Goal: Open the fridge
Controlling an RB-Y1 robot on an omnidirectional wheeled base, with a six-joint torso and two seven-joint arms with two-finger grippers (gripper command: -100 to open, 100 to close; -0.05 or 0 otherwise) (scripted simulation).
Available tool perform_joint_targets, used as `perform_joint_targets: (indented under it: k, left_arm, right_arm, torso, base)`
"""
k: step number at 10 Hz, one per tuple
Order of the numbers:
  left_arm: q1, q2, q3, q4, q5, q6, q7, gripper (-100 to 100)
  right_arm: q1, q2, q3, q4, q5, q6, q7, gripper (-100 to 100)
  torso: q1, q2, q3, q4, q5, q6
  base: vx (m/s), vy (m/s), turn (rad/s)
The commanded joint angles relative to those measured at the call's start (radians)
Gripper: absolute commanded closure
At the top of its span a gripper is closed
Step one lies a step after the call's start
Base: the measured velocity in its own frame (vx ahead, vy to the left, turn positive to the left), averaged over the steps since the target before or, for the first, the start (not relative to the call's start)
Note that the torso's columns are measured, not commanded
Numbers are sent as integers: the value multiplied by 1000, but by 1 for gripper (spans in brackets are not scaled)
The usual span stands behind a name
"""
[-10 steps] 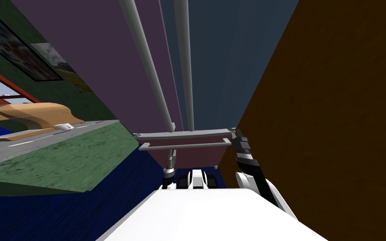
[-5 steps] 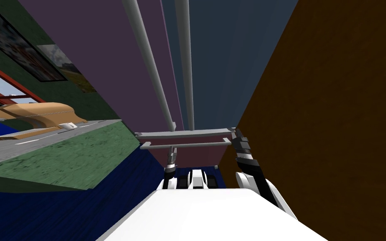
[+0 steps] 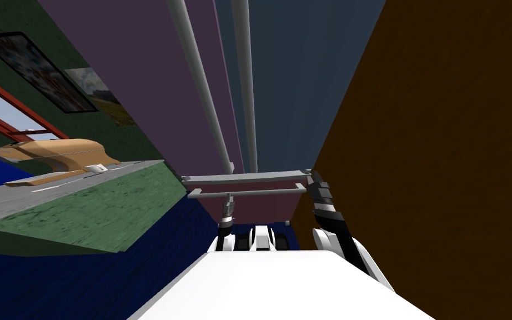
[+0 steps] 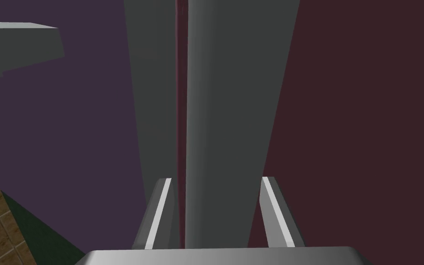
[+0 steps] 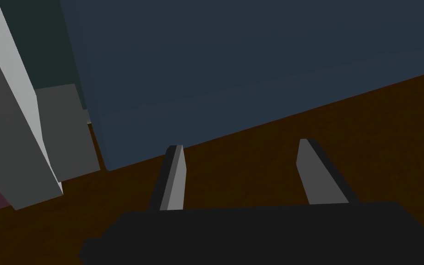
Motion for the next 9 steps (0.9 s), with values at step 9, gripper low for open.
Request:
perform_joint_targets:
  k: [9]
  left_arm:
    - [26,4,-4,-5,-3,-23,8,100]
  right_arm:
    - [0,0,0,0,0,0,0,0]
  torso:
    - [2,4,2,1,0,-1]
  base:
    - [-16,-2,3]
